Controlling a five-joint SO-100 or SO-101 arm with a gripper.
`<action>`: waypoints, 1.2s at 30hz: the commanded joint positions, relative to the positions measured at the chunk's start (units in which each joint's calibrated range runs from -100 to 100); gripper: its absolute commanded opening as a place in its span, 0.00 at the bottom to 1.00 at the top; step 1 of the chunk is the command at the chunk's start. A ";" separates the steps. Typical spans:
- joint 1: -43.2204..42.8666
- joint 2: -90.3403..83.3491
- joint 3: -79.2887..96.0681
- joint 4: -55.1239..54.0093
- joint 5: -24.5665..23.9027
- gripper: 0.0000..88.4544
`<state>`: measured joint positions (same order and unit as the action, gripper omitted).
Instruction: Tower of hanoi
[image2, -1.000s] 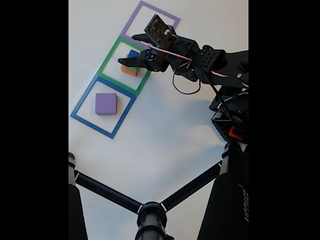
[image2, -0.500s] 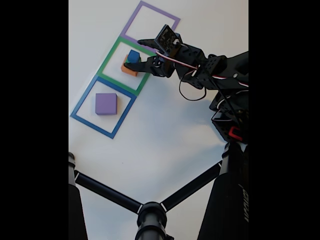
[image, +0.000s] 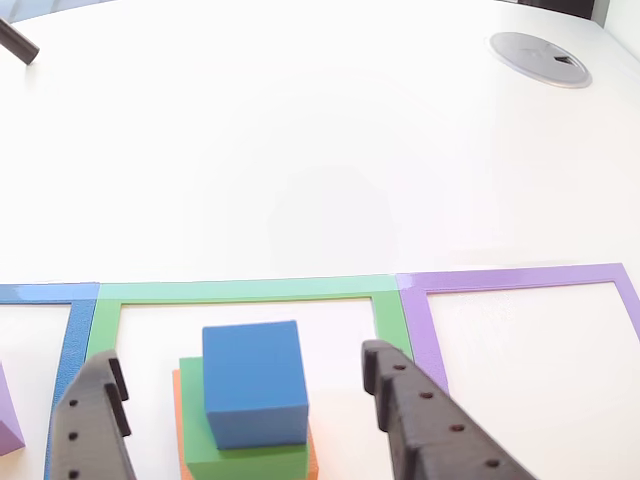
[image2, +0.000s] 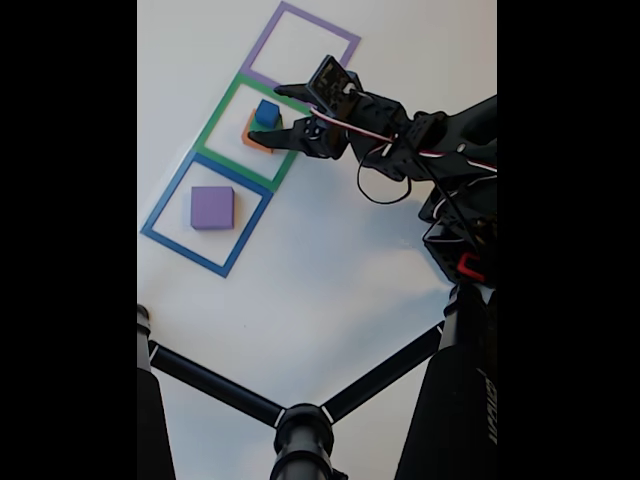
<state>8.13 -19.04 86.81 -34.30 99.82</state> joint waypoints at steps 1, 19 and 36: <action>-0.85 -0.22 -1.63 -1.41 0.18 0.27; -2.38 -0.22 -0.44 -1.41 0.18 0.16; -2.86 -0.30 0.74 -1.16 0.18 0.04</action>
<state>5.68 -19.04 87.61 -34.30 99.82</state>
